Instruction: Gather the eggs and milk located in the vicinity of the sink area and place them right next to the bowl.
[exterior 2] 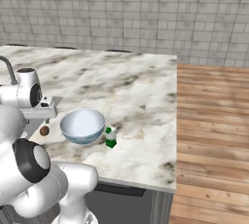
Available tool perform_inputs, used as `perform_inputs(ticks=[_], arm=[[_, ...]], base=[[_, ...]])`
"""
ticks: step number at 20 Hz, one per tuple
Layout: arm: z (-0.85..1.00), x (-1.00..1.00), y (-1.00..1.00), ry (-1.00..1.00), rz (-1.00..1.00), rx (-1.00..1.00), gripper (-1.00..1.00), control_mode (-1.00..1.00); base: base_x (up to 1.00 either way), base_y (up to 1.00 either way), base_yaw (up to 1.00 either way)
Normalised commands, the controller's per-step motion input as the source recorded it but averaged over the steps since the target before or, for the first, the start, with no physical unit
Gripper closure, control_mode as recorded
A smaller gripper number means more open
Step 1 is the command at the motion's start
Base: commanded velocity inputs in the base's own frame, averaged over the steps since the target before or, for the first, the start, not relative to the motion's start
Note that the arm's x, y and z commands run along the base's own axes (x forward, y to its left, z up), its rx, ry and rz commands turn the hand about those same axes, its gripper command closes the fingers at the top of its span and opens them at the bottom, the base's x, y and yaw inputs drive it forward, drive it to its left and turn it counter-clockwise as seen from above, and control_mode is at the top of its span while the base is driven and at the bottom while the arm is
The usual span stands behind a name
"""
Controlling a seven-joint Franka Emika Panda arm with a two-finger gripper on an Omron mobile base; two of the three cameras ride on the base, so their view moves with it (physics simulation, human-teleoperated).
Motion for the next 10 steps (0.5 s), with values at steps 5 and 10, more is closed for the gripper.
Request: perform_inputs(ticks=[5,10], arm=[[-0.24,0.3,0.07,0.0,-0.01,-0.05,-1.0,-1.0],[-0.28,0.37,0.03,0.0,-0.08,0.0,-1.0,-1.0]], base=[[0.0,0.0,0.0],[0.0,0.0,0.0]])
